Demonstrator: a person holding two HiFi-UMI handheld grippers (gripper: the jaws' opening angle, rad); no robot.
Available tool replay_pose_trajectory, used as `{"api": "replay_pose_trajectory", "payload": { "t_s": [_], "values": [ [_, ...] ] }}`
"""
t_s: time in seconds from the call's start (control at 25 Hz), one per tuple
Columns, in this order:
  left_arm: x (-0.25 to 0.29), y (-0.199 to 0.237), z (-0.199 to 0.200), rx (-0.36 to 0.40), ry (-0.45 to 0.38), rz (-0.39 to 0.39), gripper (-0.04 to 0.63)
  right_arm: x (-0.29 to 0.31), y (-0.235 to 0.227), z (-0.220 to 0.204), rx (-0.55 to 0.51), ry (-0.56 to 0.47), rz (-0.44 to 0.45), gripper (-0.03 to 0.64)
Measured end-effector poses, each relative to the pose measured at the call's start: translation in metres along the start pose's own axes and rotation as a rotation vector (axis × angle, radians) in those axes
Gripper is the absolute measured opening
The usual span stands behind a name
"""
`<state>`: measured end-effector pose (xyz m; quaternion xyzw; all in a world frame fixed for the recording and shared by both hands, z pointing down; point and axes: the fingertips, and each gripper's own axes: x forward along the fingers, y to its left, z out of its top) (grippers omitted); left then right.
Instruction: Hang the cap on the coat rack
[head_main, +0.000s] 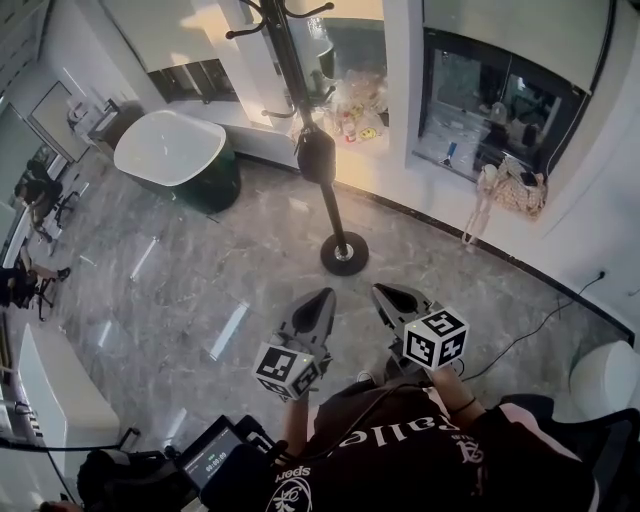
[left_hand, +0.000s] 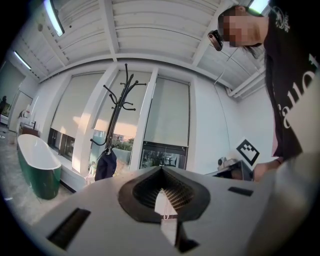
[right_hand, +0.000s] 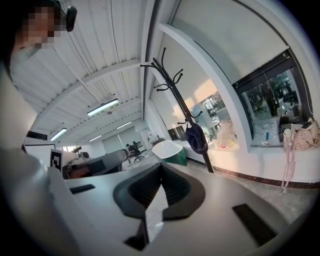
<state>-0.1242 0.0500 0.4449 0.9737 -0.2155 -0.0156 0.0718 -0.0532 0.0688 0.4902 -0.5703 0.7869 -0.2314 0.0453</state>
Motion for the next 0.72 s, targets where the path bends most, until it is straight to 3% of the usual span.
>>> {"api": "replay_pose_trajectory", "payload": {
  "t_s": [0.72],
  "values": [
    [-0.006, -0.015, 0.003, 0.008, -0.006, 0.004, -0.008, -0.025, 0.0, 0.001, -0.004, -0.013, -0.019, 0.017]
  ]
}}
